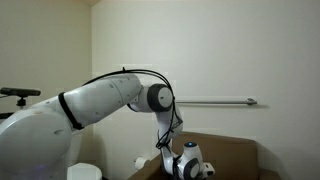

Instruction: Pick the cloth and put it on the shoulder of the couch

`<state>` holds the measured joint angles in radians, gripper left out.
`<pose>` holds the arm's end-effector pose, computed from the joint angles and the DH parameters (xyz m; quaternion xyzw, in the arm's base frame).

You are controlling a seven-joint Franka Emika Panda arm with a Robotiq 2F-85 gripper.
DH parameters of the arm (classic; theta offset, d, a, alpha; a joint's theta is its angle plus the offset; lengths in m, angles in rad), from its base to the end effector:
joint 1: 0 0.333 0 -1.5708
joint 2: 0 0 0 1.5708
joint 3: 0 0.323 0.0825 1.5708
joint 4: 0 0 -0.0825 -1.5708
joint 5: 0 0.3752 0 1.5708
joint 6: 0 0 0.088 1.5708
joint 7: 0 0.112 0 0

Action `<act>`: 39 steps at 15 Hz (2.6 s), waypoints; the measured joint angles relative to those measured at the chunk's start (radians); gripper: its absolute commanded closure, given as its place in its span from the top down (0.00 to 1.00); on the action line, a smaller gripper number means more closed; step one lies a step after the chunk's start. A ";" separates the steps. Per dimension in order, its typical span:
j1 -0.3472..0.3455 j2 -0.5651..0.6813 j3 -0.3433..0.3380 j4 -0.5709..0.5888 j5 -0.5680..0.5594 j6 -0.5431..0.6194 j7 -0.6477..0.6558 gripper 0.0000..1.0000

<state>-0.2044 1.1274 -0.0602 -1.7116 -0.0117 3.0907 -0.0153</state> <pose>0.6102 -0.1619 -0.0222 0.9869 -0.0973 0.1213 0.0432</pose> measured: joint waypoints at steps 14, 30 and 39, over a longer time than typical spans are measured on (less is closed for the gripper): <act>-0.042 -0.122 0.078 -0.049 -0.006 -0.021 -0.064 0.06; -0.011 -0.451 0.117 -0.280 -0.020 -0.216 -0.185 0.06; 0.194 -0.632 -0.087 -0.350 -0.119 -0.292 -0.069 0.06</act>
<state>-0.0101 0.4954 -0.1470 -2.0614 -0.1304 2.7985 -0.0844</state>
